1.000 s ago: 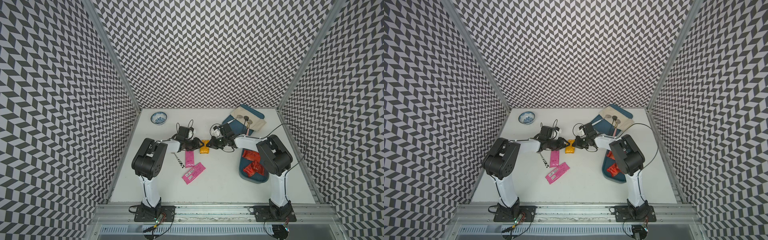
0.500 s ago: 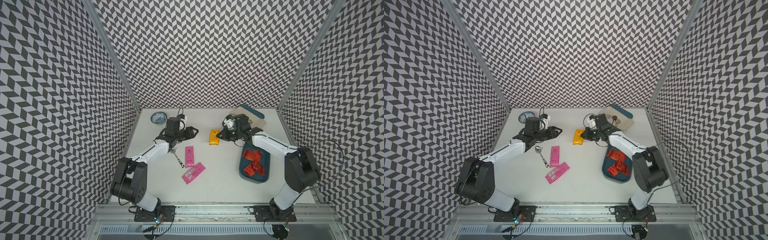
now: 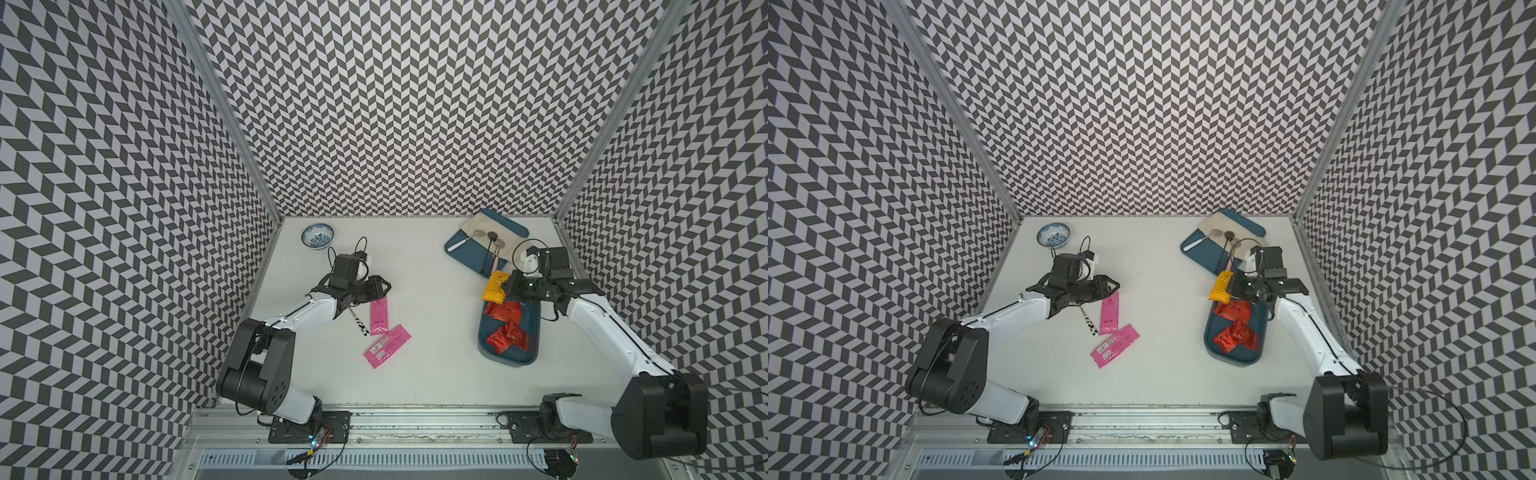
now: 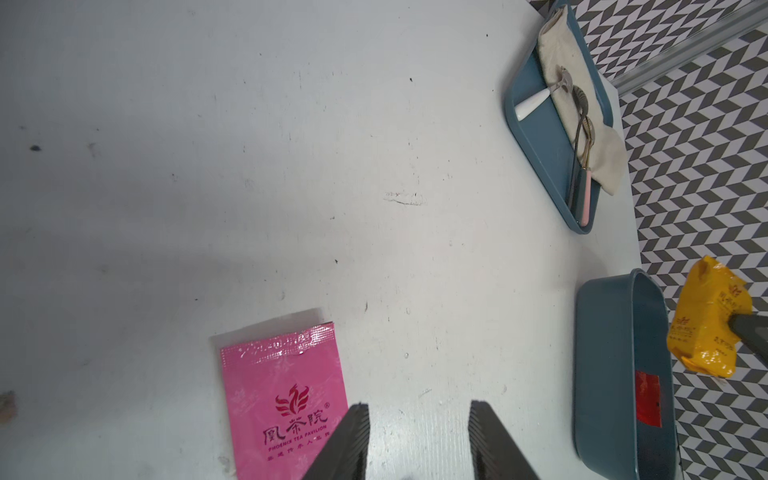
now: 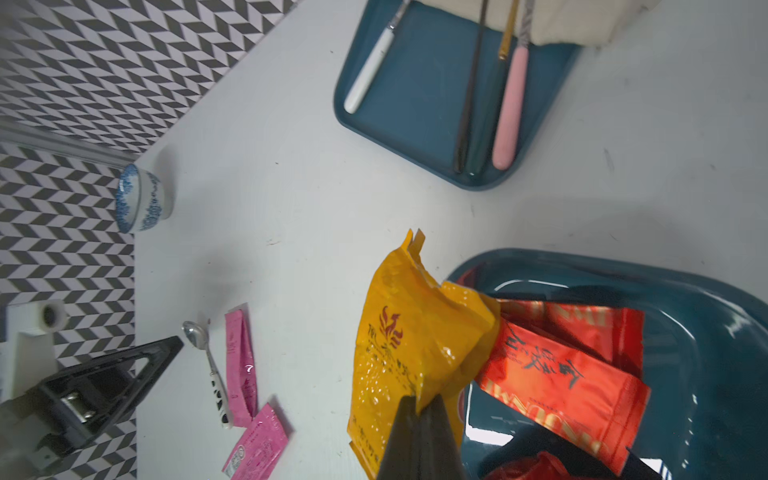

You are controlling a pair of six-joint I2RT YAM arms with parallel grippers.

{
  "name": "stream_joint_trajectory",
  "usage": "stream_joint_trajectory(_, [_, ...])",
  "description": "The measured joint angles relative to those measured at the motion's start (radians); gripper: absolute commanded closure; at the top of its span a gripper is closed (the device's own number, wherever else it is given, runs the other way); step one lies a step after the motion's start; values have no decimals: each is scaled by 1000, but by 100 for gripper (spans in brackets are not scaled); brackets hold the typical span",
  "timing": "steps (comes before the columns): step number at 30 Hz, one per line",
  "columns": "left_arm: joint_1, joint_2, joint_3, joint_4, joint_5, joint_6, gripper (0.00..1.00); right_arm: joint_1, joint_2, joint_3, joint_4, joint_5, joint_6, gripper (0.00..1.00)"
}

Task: Put the tea bags into the storage box
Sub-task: Place the tea bag in the storage box, then pick up the tea bag from the center of the board.

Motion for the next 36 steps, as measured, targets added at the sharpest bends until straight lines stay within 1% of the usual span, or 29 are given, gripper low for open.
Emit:
stream_joint_trajectory(5, [0, -11, 0, -1, -8, -3, 56, -6, 8, -93, 3, 45, 6, 100])
stream_joint_trajectory(10, [0, -77, -12, -2, -31, -2, 56, -6, 9, -161, 24, 79, 19, 100])
stream_joint_trajectory(11, [0, -90, -16, -2, -36, 0, 56, -6, 11, -168, 29, 83, 20, 99])
stream_joint_trajectory(14, [0, -119, -28, -4, -48, 2, 56, -6, 32, -169, 44, 93, 20, 83])
stream_joint_trajectory(16, [0, -133, -39, -6, -57, 5, 56, -6, 35, -167, 45, 104, 18, 66])
stream_joint_trajectory(17, [2, -138, -44, -9, -61, 5, 56, -6, 32, -162, 40, 111, 18, 59])
stream_joint_trajectory(18, [7, -144, -50, -11, -63, 5, 56, -6, 27, -156, 37, 117, 16, 56])
stream_joint_trajectory(22, [48, -160, -81, -17, -62, -1, 56, 8, -16, -104, 33, 126, 16, 51])
stream_joint_trajectory(25, [102, -172, -108, -28, -63, -12, 56, 84, -25, -26, 48, 134, 22, 49])
stream_joint_trajectory(28, [140, -191, -117, -64, -79, -11, 56, 212, 3, 31, 97, 127, 33, 47])
stream_joint_trajectory(31, [146, -221, -117, -106, -108, 5, 56, 319, 60, 42, 184, 87, 64, 46])
stream_joint_trajectory(36, [146, -272, -150, -148, -134, 36, 59, 446, 203, 41, 330, 6, 108, 46])
